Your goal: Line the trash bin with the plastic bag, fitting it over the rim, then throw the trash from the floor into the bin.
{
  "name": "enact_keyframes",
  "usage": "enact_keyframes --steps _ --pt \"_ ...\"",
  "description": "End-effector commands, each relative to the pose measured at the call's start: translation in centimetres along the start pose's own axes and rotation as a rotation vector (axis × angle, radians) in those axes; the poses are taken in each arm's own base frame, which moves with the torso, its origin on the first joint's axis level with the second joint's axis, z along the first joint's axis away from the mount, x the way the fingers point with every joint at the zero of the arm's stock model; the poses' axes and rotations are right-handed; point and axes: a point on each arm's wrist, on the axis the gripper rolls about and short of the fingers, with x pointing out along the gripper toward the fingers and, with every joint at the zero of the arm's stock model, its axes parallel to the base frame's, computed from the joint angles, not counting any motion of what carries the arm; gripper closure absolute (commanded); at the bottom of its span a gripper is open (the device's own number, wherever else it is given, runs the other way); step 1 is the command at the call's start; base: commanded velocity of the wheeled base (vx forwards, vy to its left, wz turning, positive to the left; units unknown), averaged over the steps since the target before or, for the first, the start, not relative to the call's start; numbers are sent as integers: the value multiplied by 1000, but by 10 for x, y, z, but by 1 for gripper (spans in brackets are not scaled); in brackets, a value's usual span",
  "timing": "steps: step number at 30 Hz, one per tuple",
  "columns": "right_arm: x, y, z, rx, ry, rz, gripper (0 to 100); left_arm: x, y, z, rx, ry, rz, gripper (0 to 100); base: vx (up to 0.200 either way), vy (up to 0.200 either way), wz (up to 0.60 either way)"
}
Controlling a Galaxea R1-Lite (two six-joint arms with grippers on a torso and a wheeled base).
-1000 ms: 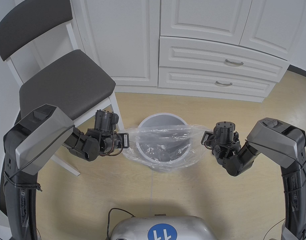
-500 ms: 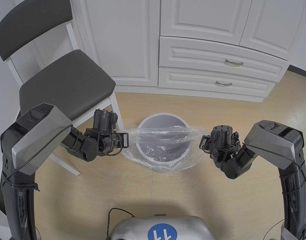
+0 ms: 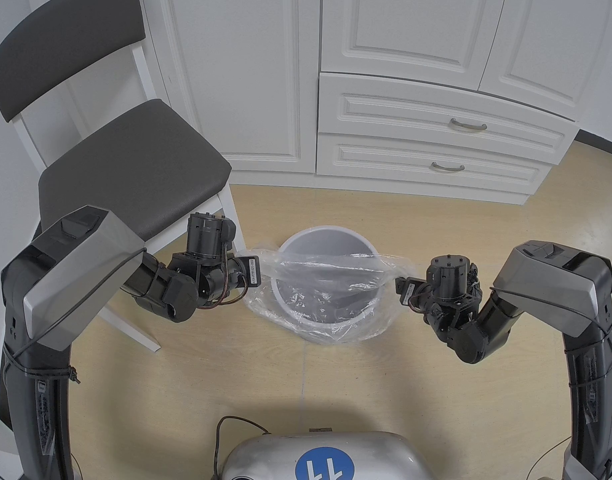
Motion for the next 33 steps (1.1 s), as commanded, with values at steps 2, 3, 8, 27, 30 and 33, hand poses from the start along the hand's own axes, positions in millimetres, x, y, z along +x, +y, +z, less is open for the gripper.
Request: enact_keyframes --steps 2,3,8,27,30,33 --pt "-54 -16 22 -29 93 268 0 0 0 0 0 -1 0 100 0 0 0" --pt "-61 -22 26 -23 92 309 0 0 0 0 1 0 -1 100 0 0 0" --pt "-65 -38 38 -8 61 339 0 1 1 2 -3 -6 0 100 0 0 0" --pt "-79 -80 57 13 100 467 0 9 4 -3 -6 7 13 100 0 0 0" --pt "-78 -84 59 12 94 459 0 12 6 -4 -7 12 19 100 0 0 0" --pt "-76 -90 59 -6 90 445 0 15 9 -5 -9 12 23 100 0 0 0"
